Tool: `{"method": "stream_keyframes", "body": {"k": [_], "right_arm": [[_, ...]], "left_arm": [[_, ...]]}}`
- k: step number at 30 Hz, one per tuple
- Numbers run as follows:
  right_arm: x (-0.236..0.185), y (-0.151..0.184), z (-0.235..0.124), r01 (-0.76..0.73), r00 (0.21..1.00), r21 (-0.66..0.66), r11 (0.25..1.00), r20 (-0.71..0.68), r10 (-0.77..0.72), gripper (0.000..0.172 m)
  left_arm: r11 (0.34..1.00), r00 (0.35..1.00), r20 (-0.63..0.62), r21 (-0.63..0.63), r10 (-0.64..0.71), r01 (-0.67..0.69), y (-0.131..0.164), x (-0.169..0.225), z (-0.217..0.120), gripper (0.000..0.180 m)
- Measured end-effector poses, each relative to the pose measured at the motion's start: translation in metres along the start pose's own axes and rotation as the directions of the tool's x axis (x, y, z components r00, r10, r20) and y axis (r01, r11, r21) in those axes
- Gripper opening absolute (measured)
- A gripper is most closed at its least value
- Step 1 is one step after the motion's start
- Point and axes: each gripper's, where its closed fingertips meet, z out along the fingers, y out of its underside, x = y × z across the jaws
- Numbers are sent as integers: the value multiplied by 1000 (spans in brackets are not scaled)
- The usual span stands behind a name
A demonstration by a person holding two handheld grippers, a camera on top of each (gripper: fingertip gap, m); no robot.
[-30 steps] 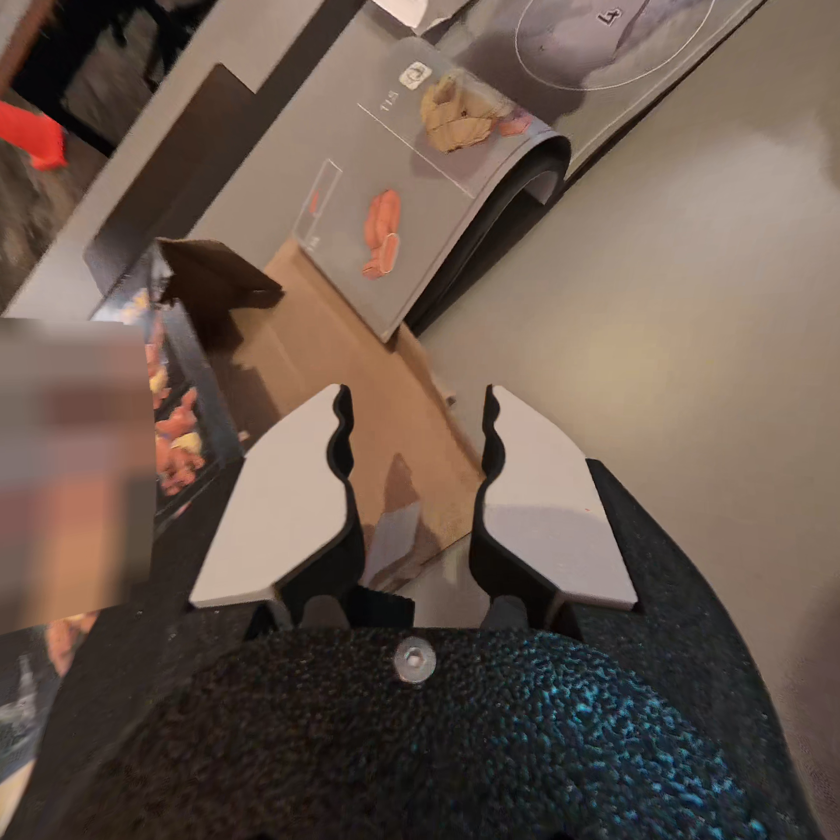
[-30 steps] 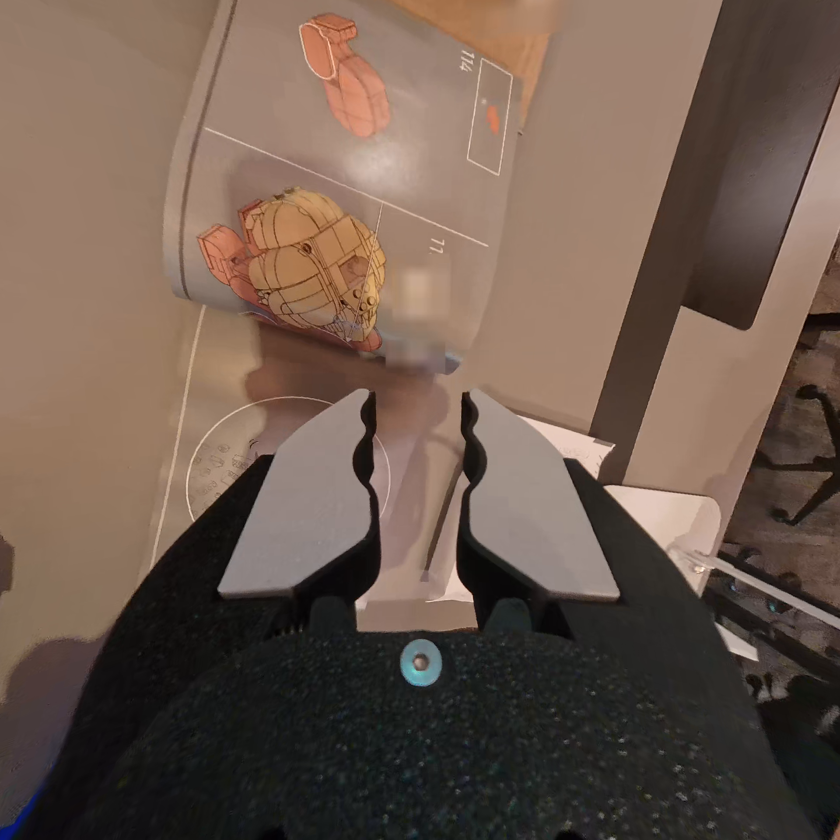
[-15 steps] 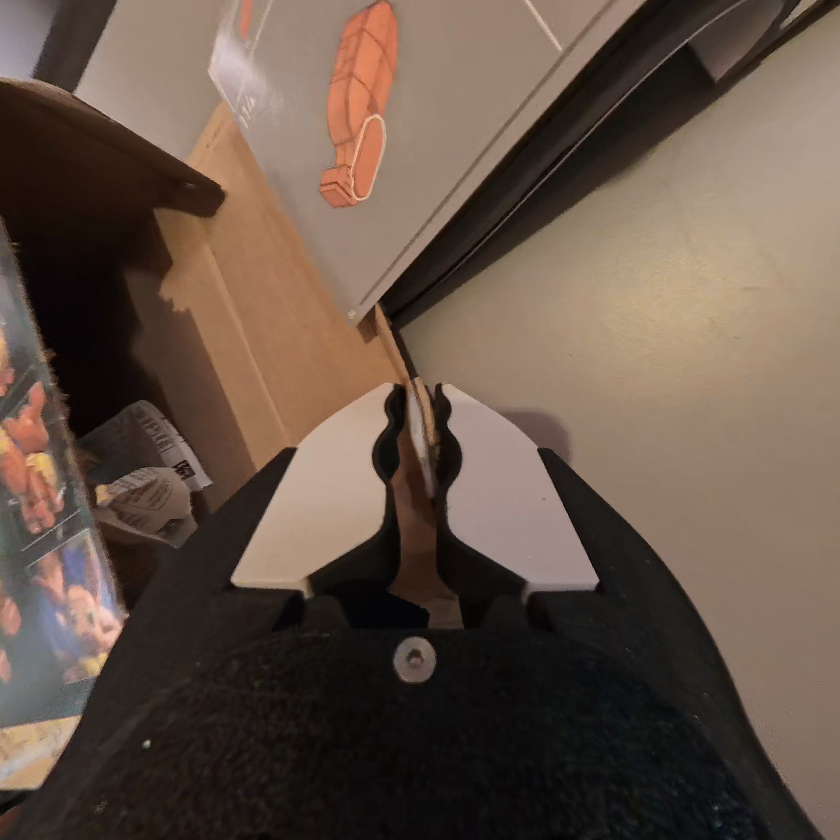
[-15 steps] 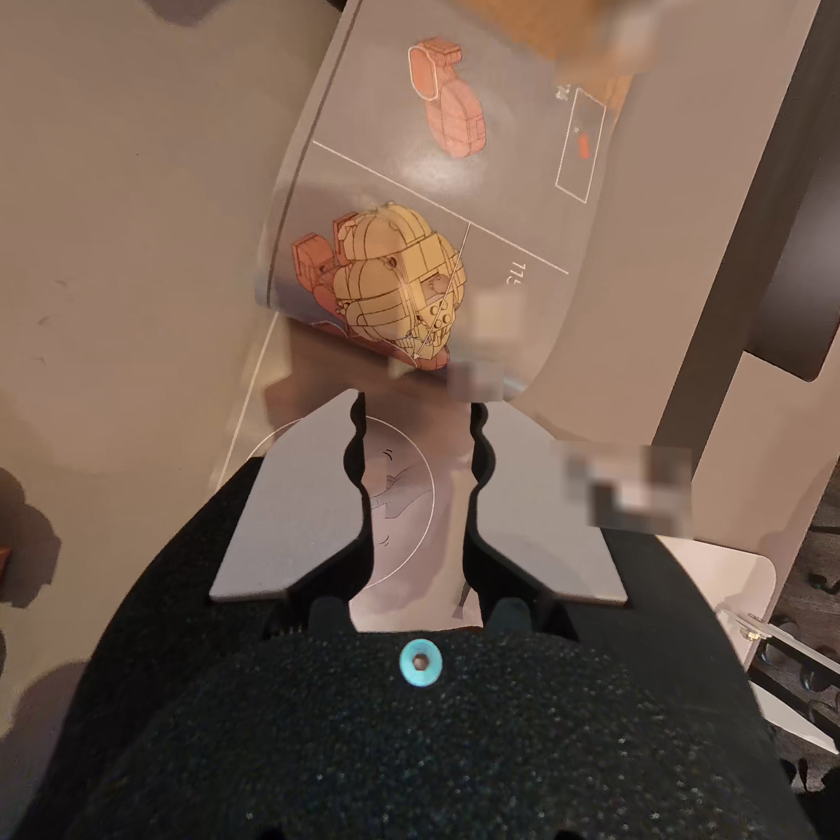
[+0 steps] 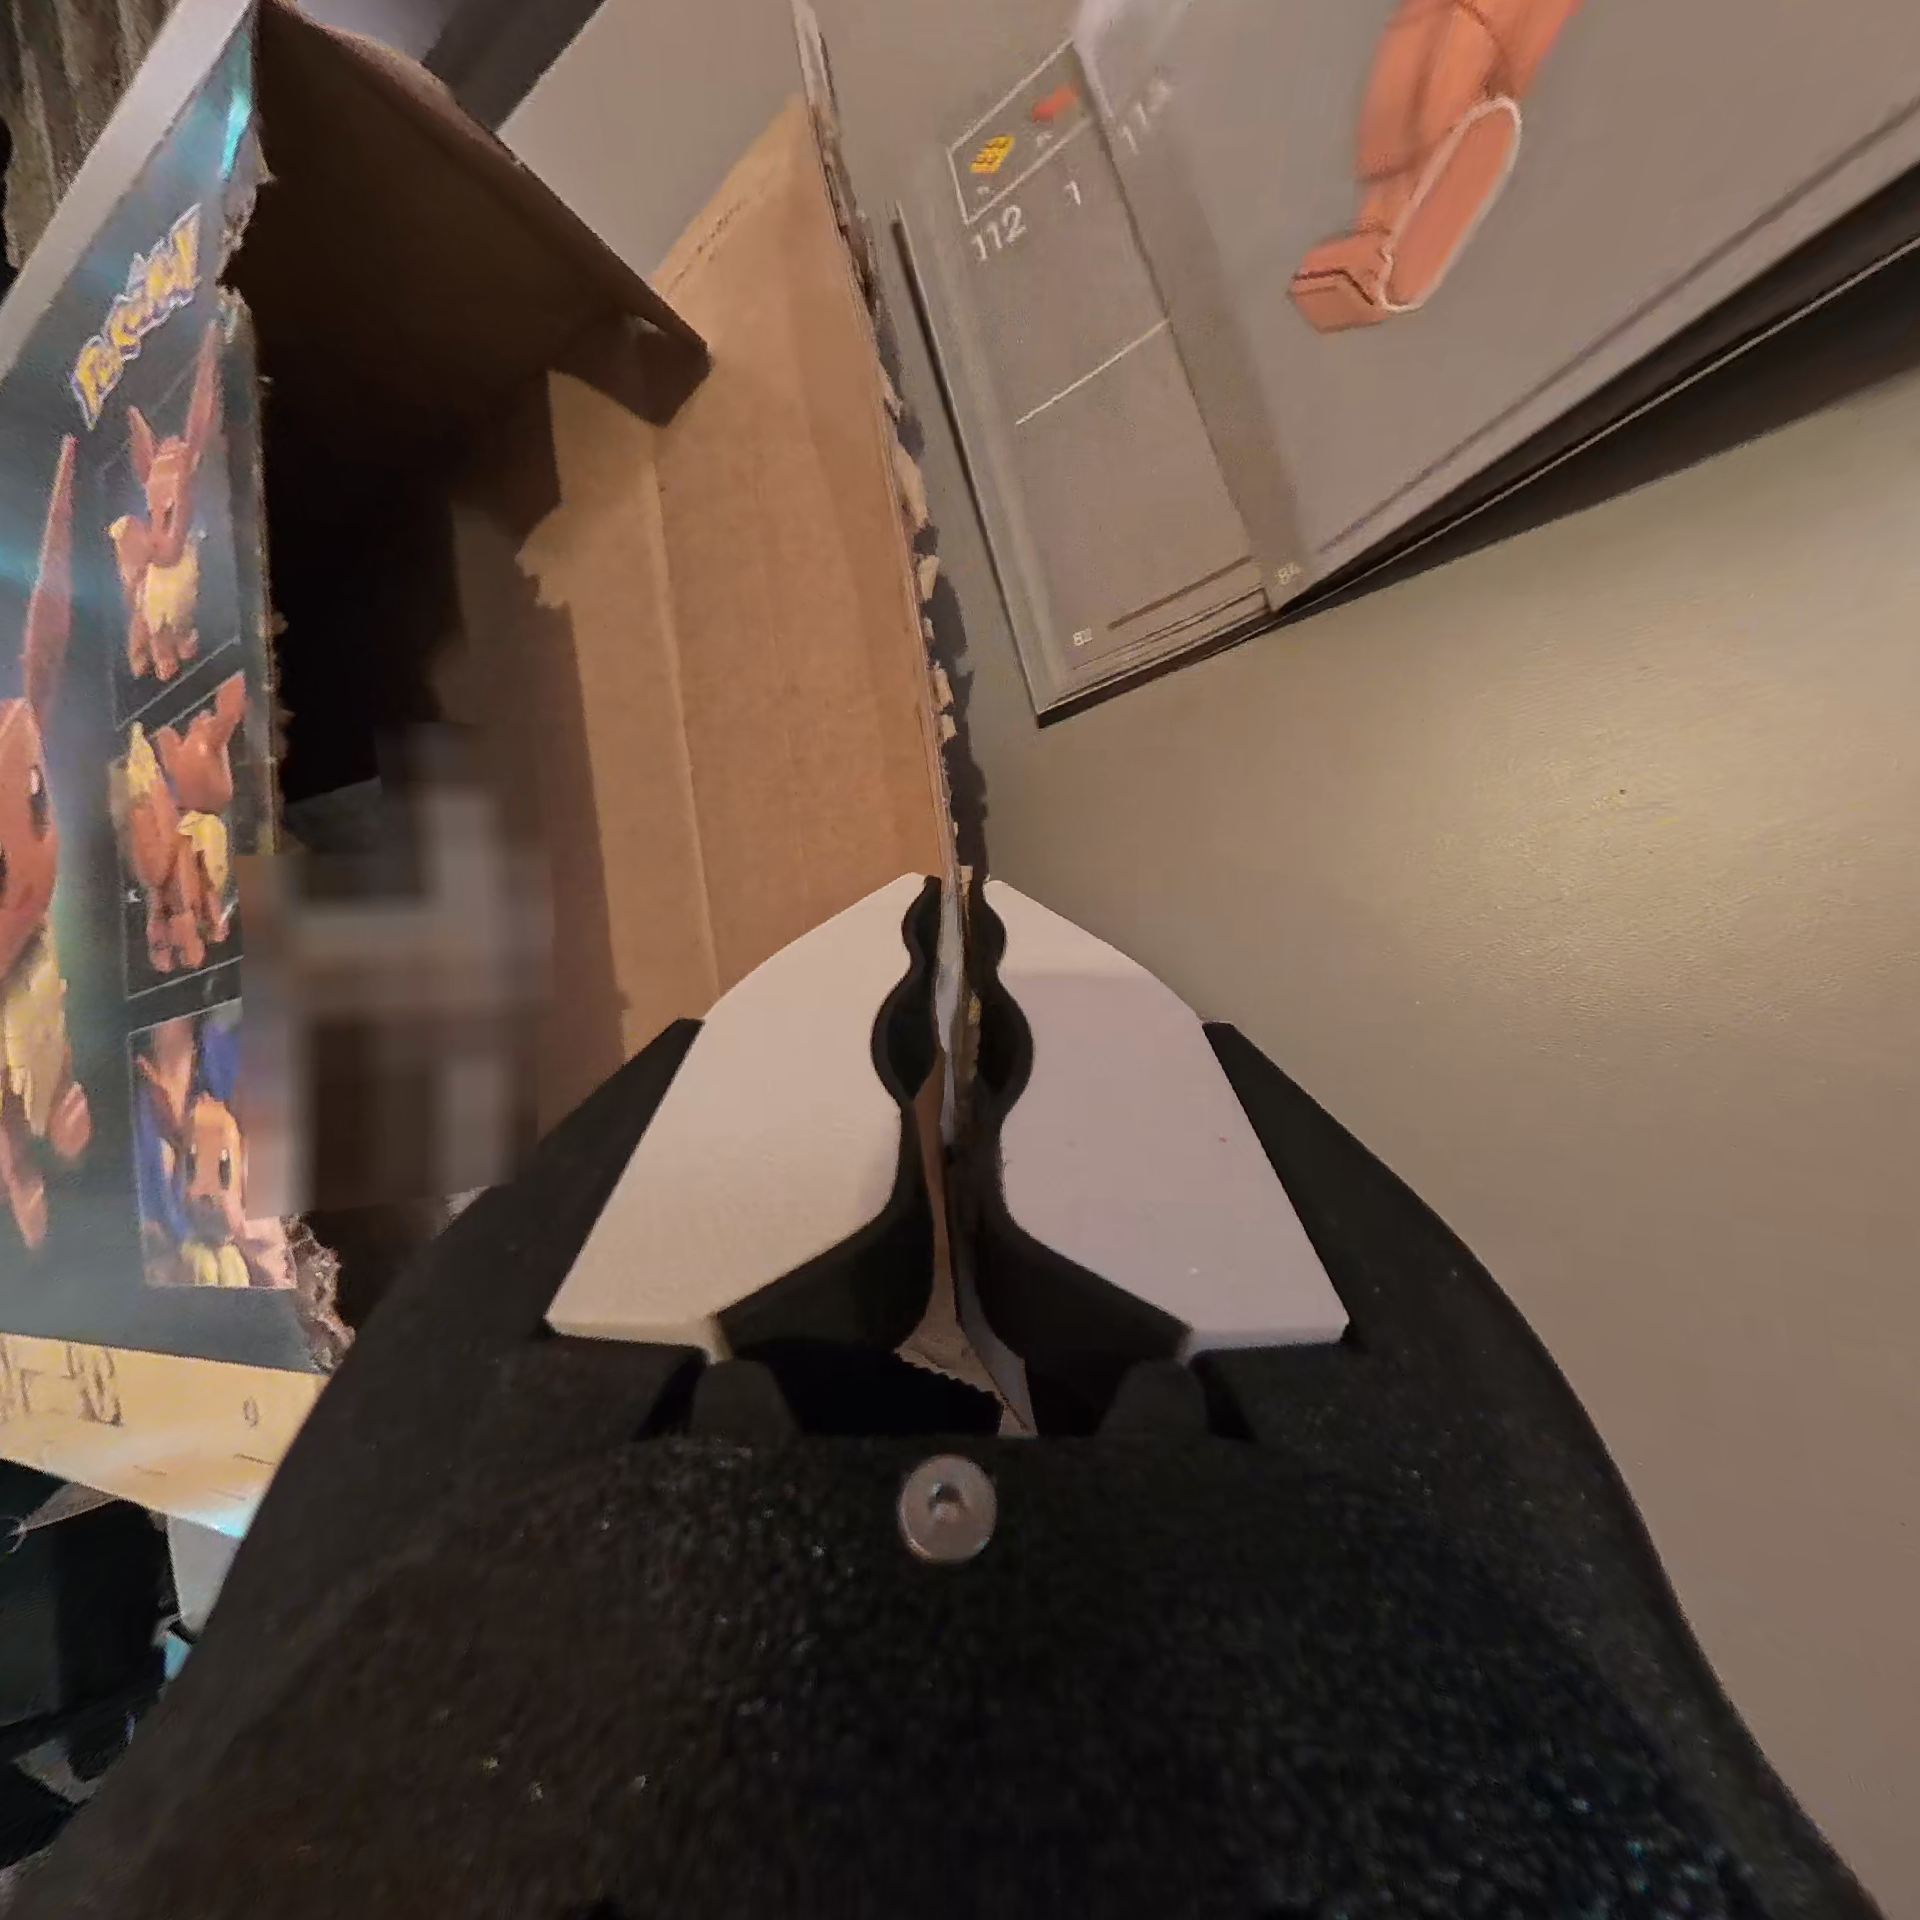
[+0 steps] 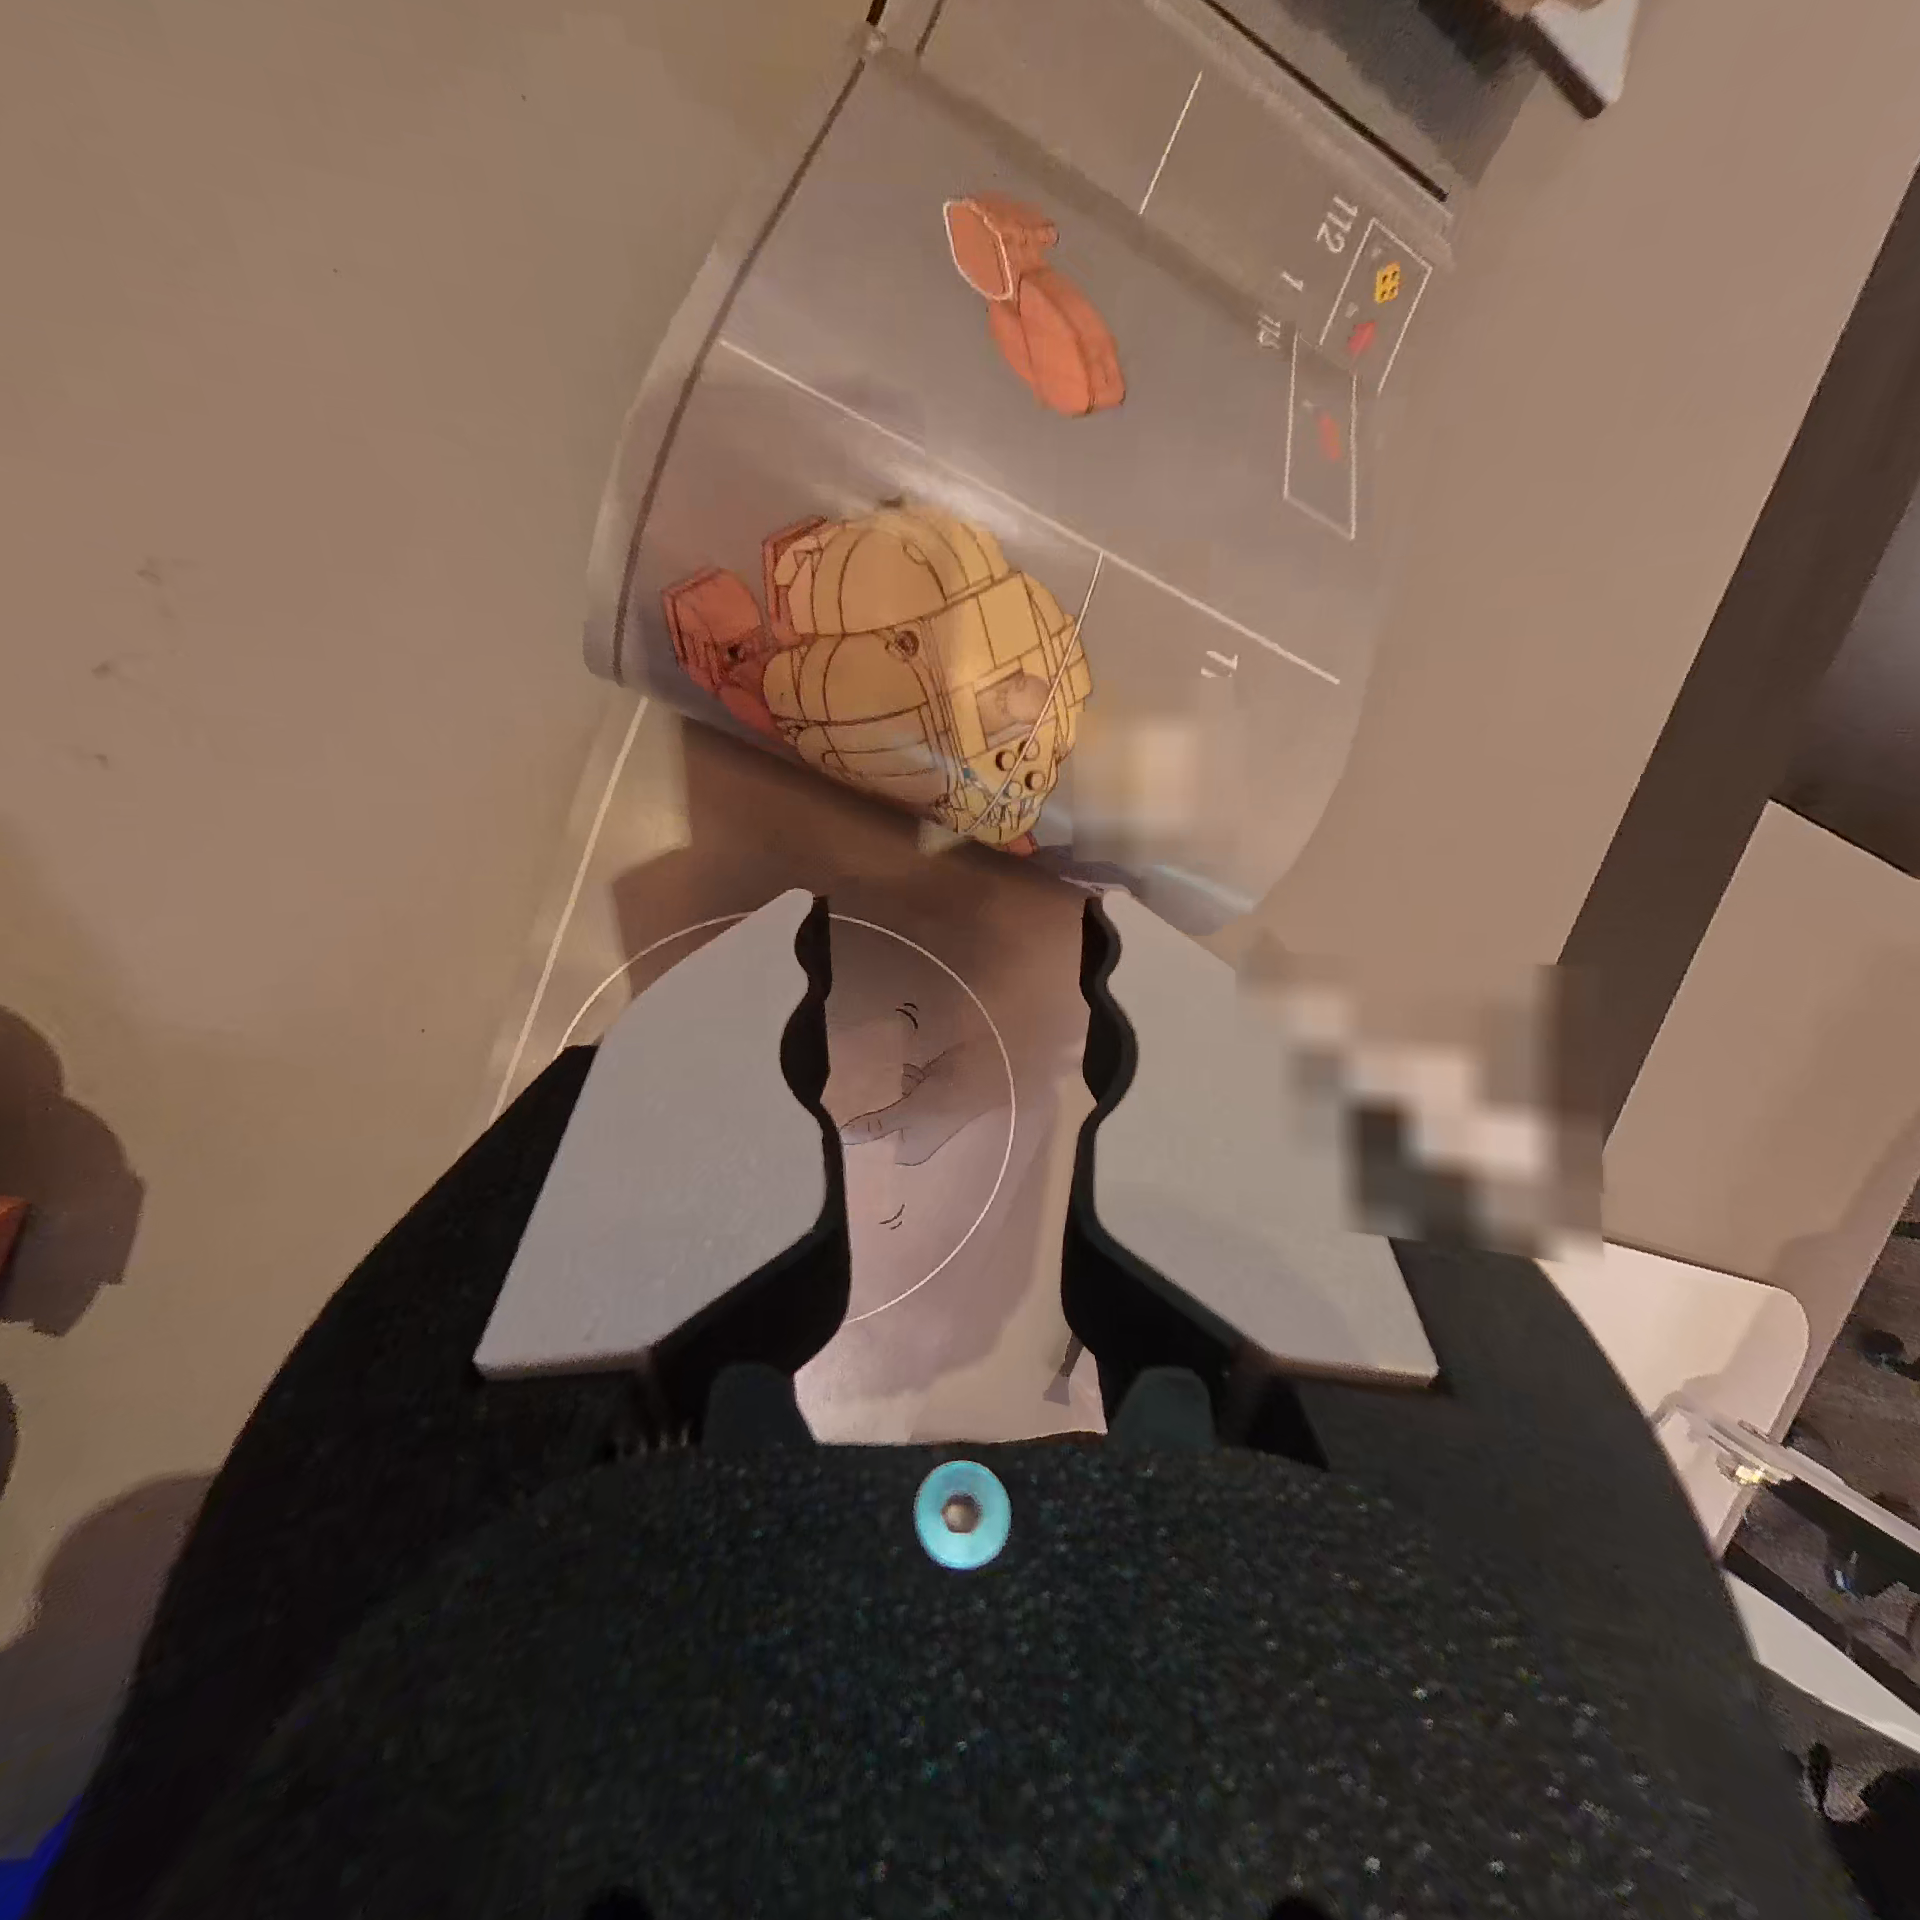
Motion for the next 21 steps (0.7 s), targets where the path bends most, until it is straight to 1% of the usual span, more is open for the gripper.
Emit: {"method": "stream_keyframes", "body": {"k": [7,13,21], "right_arm": [[-2,-5,14,54,999,-44,998,9,-53,45],[-4,-20,21,78,997,-43,996,21,-77,45],[-3,-22,24,76,997,-61,995,33,-74,45]], "left_arm": [[999,999,-24,25,-33,33,-4,0,-4,3],[999,998,-57,28,-41,42,-8,10,-3,4],[1000,995,-98,4,-26,27,-11,27,4,4]]}}
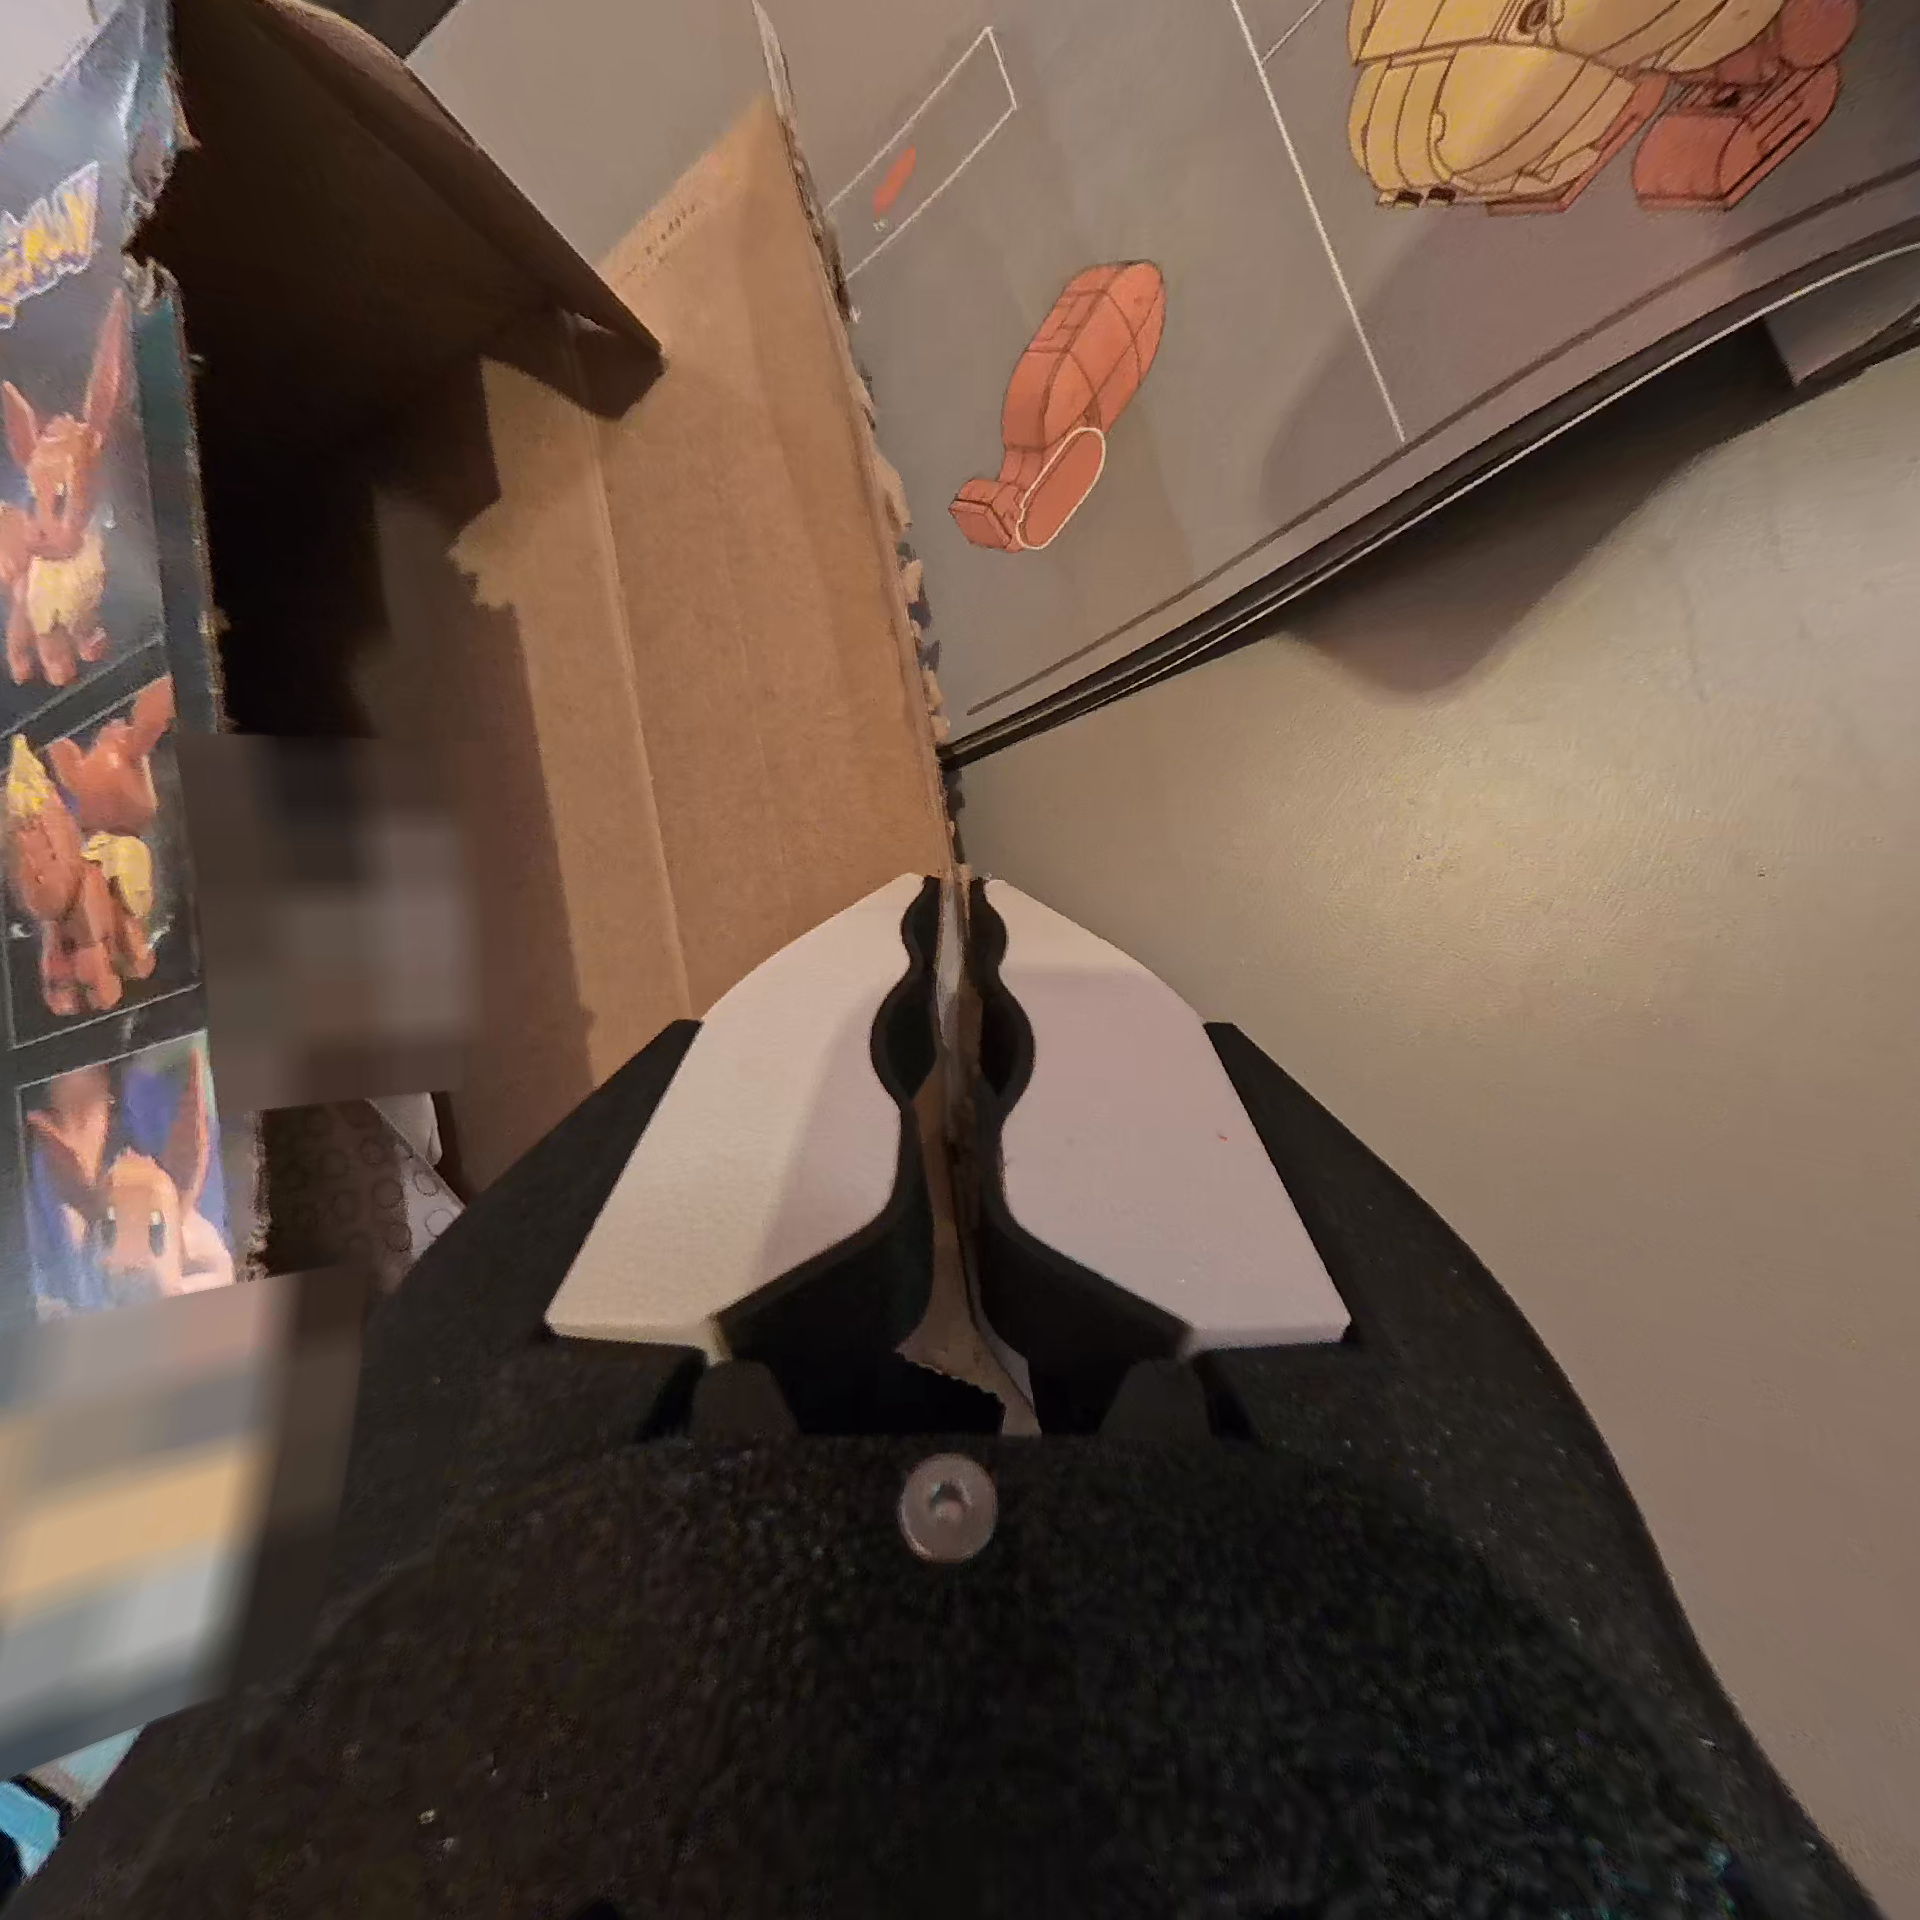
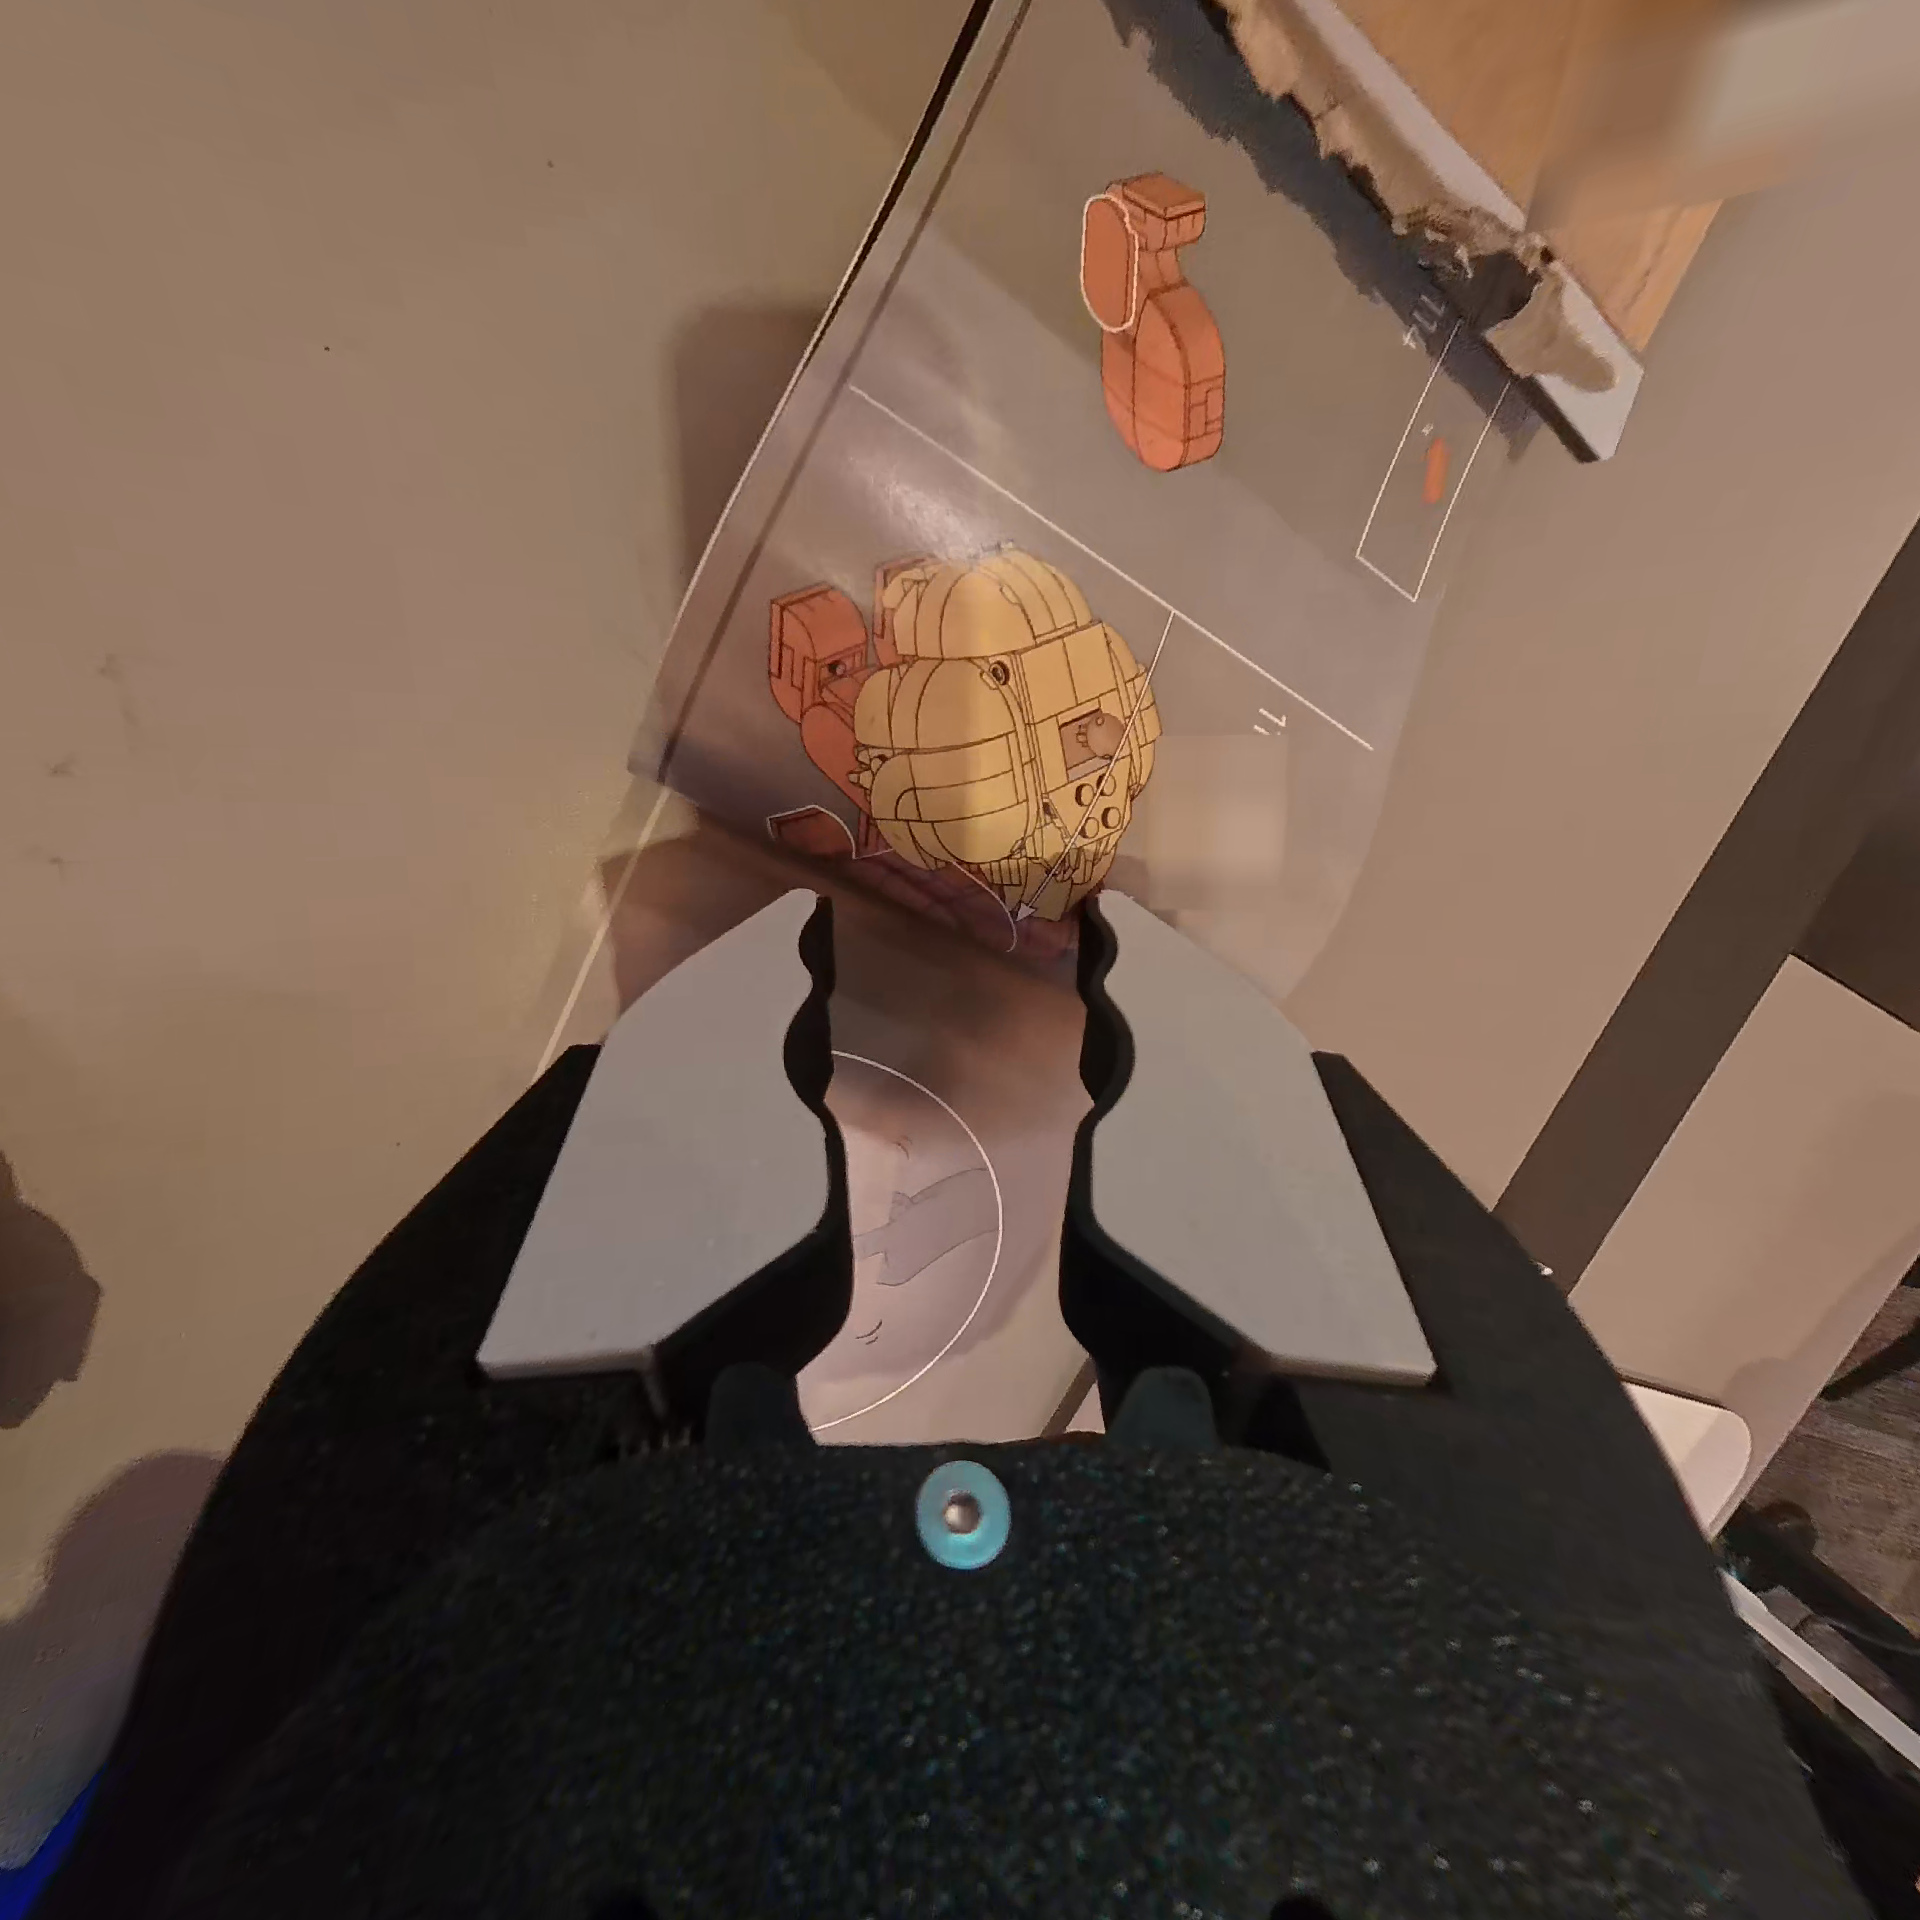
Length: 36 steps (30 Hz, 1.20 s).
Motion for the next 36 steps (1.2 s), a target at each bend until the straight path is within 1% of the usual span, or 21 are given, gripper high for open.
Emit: {"method": "stream_keyframes", "body": {"k": [6,16,17,21,24,27,29,30,31,32,33,34,35,36], "right_arm": [[0,0,1,-6,1000,-2,1000,7,6,45],[-1,2,-1,-17,1000,-10,1000,6,17,46],[-2,2,-1,-19,1000,-11,1000,6,20,46],[-2,6,-6,-37,999,-16,999,-5,37,51],[-3,10,-17,-57,998,-15,998,-26,57,56],[-5,16,-41,-102,993,3,995,-62,102,57],[-11,22,-63,-139,985,21,990,-97,140,58],[-16,27,-76,-157,980,30,987,-115,159,58],[-23,32,-90,-174,975,40,984,-134,178,58],[-31,38,-104,-193,968,50,980,-155,198,58],[-41,45,-118,-213,960,60,975,-174,221,58],[-52,52,-131,-235,950,73,969,-191,245,58],[-65,60,-144,-257,940,89,962,-206,271,58],[-79,69,-156,-280,929,108,954,-220,298,58]], "left_arm": [[1000,1000,-10,-10,1,-1,-3,2,6,4],[1000,998,-57,-6,-5,4,0,8,11,8],[1000,998,-65,-5,-6,5,0,9,11,9],[1000,997,-76,22,-14,15,-2,13,7,22],[997,997,-76,76,-23,28,-9,14,-2,29],[988,996,-83,147,-31,43,-18,18,-20,34],[977,991,-137,212,-10,39,-24,31,-37,36],[968,982,-189,250,11,37,-28,44,-47,37],[957,965,-259,288,40,38,-33,60,-58,40],[945,935,-346,326,83,37,-36,80,-69,42],[933,882,-449,359,143,32,-38,105,-81,43],[922,806,-551,387,216,18,-37,133,-94,45],[912,728,-626,409,281,-1,-34,158,-105,46],[905,677,-660,425,325,-20,-32,177,-111,47]]}}
